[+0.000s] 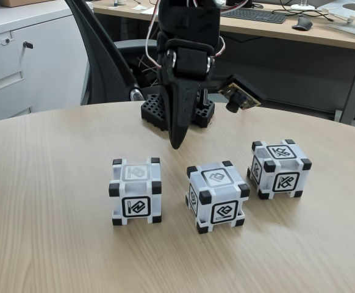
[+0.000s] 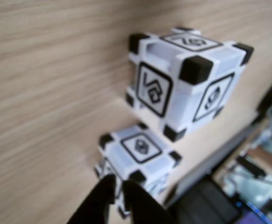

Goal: Stack cubes from left to right.

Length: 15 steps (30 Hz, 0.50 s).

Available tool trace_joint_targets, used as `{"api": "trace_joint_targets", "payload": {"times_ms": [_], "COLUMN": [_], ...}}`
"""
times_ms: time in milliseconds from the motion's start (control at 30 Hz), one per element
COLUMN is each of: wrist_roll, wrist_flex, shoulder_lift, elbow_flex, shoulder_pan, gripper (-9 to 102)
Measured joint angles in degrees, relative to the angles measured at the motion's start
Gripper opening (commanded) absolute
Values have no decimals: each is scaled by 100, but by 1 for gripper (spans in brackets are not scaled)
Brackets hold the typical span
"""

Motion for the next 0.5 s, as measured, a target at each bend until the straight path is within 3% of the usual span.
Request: {"api": "trace_joint_targets", "payload": {"times_ms": [500], "wrist_roll": [756], "wrist_flex": [97], "shoulder_lift": [-2610], "elbow_flex": [-2654], "shoulder_pan": [0], "gripper": [0]}}
